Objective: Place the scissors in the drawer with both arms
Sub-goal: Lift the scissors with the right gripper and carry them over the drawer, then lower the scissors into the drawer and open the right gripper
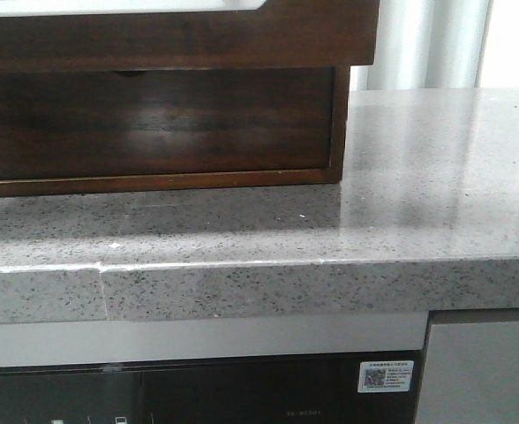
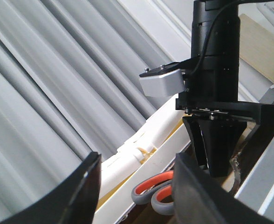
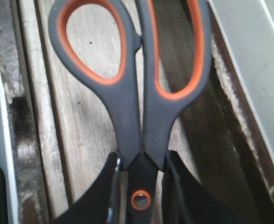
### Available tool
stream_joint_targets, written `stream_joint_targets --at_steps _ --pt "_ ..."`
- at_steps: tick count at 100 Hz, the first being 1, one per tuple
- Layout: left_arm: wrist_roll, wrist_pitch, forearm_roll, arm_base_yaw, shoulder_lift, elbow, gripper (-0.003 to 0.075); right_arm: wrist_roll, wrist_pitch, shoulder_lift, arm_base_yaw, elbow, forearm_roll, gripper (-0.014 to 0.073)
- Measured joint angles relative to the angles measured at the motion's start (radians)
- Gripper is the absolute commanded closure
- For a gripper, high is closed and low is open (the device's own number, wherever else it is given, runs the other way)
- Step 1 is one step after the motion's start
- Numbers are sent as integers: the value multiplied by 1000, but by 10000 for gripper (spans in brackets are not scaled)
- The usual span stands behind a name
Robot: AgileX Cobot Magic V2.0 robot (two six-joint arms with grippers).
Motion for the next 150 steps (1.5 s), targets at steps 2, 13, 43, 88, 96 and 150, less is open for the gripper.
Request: stream_joint_targets --at_steps 2,13,43,88,96,150 --pt "0 0 0 0 0 0 443 0 0 2 0 0 0 718" --pt "0 0 0 0 0 0 445 0 0 2 0 0 0 717" --pt "0 0 0 0 0 0 444 0 -2 2 0 0 0 535" --pt "0 0 0 0 0 0 444 0 -11 2 0 0 0 508" --pt "0 0 0 0 0 0 445 0 -11 2 0 0 0 508" --pt "0 0 0 0 0 0 445 0 8 2 0 0 0 508"
